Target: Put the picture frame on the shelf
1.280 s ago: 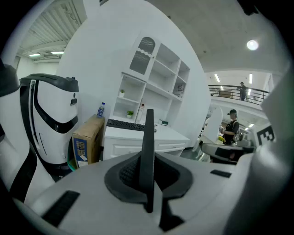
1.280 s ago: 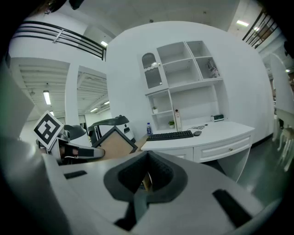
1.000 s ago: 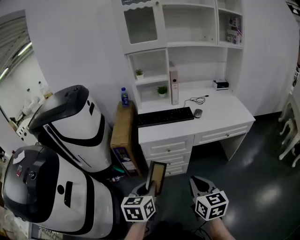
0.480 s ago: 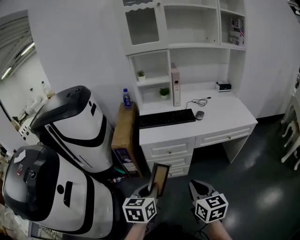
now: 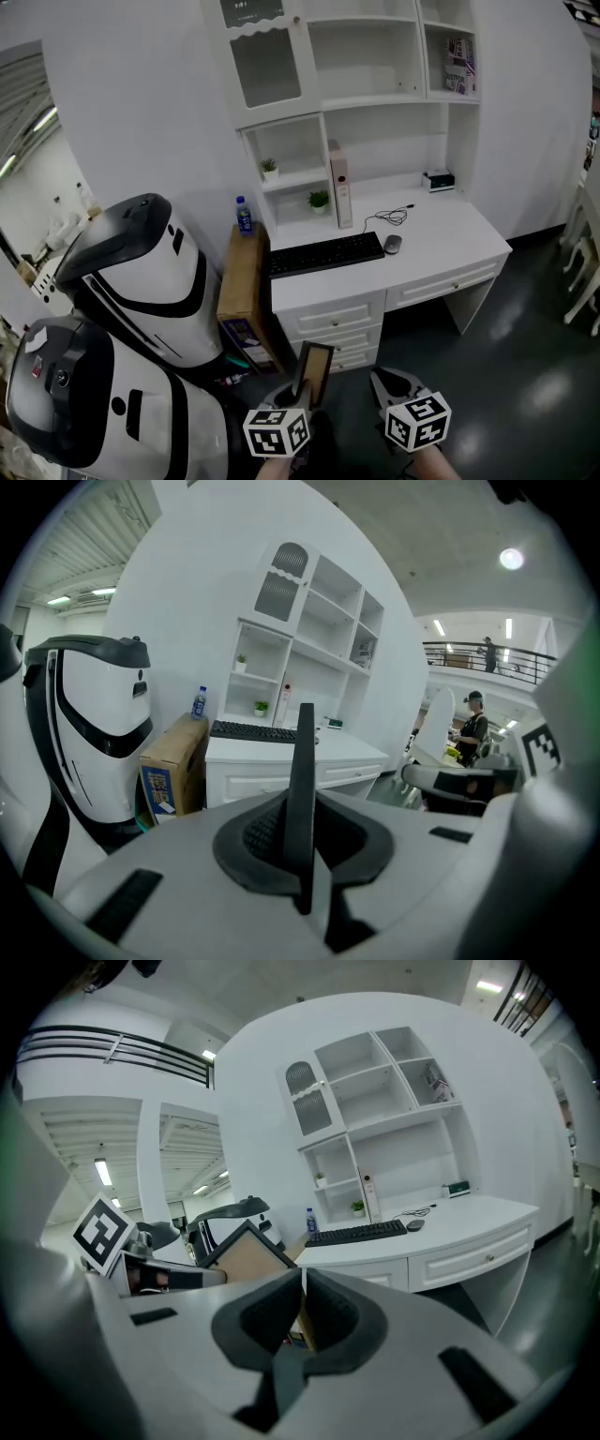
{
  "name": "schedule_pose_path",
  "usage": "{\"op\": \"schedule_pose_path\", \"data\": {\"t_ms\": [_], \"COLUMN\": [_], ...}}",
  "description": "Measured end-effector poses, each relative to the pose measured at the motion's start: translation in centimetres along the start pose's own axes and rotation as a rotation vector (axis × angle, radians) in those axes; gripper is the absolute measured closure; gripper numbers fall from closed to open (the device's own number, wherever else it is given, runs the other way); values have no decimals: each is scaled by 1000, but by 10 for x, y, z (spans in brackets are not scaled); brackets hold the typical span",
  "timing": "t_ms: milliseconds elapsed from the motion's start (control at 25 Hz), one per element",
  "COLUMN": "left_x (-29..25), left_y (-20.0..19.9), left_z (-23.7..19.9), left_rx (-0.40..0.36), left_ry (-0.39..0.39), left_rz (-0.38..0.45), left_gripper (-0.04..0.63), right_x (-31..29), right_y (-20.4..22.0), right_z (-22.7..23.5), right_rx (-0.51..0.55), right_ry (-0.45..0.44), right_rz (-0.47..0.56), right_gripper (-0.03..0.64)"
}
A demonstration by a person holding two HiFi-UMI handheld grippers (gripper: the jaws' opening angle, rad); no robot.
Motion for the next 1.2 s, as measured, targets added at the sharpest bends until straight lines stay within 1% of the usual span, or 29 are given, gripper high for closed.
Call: {"op": "schedule_pose_path", "data": {"t_ms": [120,280,560,760,960,1200], "left_x": [-21,-57,-132,-174,-206,-231], "left_y": [-11,-35,-98,-142,-176,-192], "left_z": [-10,-36,-88,-120,-146,-160], "left_rx": [-1,6,-17,-38,-68,-78], "left_ry": [8,12,37,66,83,106], "left_rz": [-3,0,25,29,44,36], "left_gripper": [557,557,557,557,557,557], "right_x": [-24,-69,-163,-215,-253,-275], "right_y": [-6,-22,-70,-100,-120,-126], "right_z": [10,23,59,75,87,96], "right_rx": [-5,-10,-13,-18,-42,-71], "right_ry": [1,-4,18,48,82,112], "right_rz": [-6,-6,26,40,59,53], "right_gripper": [615,614,615,614,615,614]}}
Point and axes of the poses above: the fingertips, and each gripper's own axes: x backward along the fingers, z to its right, y out of its underside, the point moved 5 cm from there along x, backward along the fingers, and after that the axes turned 10 degrees about -y, right-handed, at the moved point
